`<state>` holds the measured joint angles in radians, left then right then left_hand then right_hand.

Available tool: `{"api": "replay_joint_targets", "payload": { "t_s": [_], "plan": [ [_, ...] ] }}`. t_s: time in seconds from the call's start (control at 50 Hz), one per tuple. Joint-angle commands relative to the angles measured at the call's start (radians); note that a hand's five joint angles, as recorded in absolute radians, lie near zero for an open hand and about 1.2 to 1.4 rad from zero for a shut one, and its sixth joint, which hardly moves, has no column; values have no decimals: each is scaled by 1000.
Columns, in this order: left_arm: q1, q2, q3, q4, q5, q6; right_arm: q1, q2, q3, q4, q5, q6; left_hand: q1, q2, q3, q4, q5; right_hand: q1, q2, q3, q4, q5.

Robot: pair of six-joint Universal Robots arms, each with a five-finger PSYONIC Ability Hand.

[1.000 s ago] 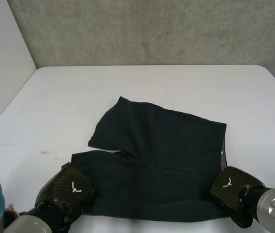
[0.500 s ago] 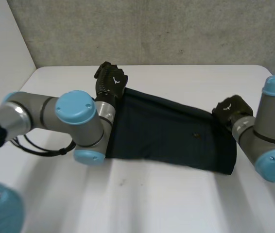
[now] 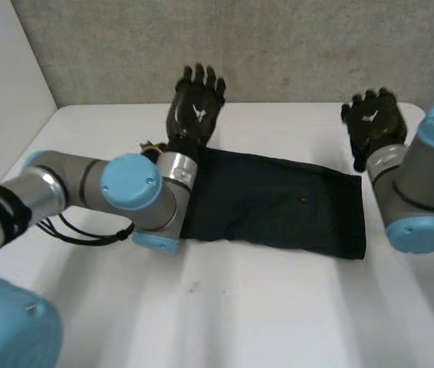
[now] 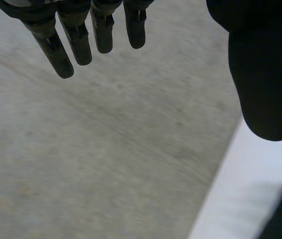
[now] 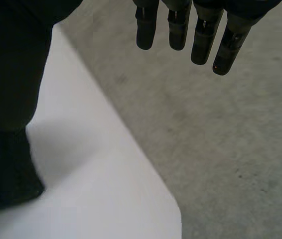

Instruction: Fold the shorts.

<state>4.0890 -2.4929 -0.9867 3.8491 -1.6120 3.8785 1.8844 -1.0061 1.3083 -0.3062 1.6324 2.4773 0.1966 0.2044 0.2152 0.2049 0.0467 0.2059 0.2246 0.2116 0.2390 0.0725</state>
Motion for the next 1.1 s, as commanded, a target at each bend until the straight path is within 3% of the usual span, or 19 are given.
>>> {"api": "replay_joint_targets", "payload": {
  "t_s": [0.02, 0.12, 0.2, 0.32, 0.4, 0.54, 0.64, 0.72, 0.84, 0.96, 1.1],
  "plan": [
    [-4, 245, -216, 10, -78, -73, -7, -184, 115, 82, -64, 172, -22, -30, -41, -30, -47, -31, -50, -37, -64, -73],
    [-2, 431, -423, -51, -83, -227, -59, -279, 219, 280, -152, 230, -22, -30, -41, -30, -47, -31, -50, -37, -64, -73],
    [-9, 546, -556, -192, -80, -399, -94, -298, 299, 363, -206, 294, -22, -30, -41, -30, -47, -31, -50, -37, -64, -73],
    [-30, 614, -670, -374, -77, -595, -134, -296, 453, 257, -275, 362, -21, -29, -40, -30, -46, 35, 16, 29, 1, -7],
    [-27, 621, -727, -408, -75, -677, -156, -289, 514, 138, -284, 374, -7, -14, -25, -15, -31, 96, 78, 90, 63, 55],
    [-9, 625, -782, -381, -75, -694, -149, -155, 503, 87, -267, 362, -12, -20, -31, -21, -37, 123, 104, 117, 90, 81],
    [2, 626, -787, -365, -77, -694, -146, -88, 473, 67, -259, 362, -12, -20, -31, -21, -37, 307, 288, 301, 274, 266],
    [2, 626, -790, -358, -77, -694, -154, -69, 454, 52, -259, 362, -12, -20, -31, -21, -37, 1188, 1170, 1183, 1155, 1147],
    [1, 640, -802, -359, -80, -695, -168, -120, 463, 39, -236, 359, -12, -20, -31, -21, -37, 1190, 1172, 1185, 1157, 1149],
    [2, 675, -814, -358, -78, -696, -260, -264, 476, 73, -266, 324, -15, -23, -34, -24, -40, 1190, 1172, 1185, 1157, 1149],
    [8, 694, -825, -359, -78, -696, -364, -313, 414, 226, -339, 33, -18, -26, -37, -27, -43, 1190, 1172, 1185, 1157, 1149]
  ]
}}
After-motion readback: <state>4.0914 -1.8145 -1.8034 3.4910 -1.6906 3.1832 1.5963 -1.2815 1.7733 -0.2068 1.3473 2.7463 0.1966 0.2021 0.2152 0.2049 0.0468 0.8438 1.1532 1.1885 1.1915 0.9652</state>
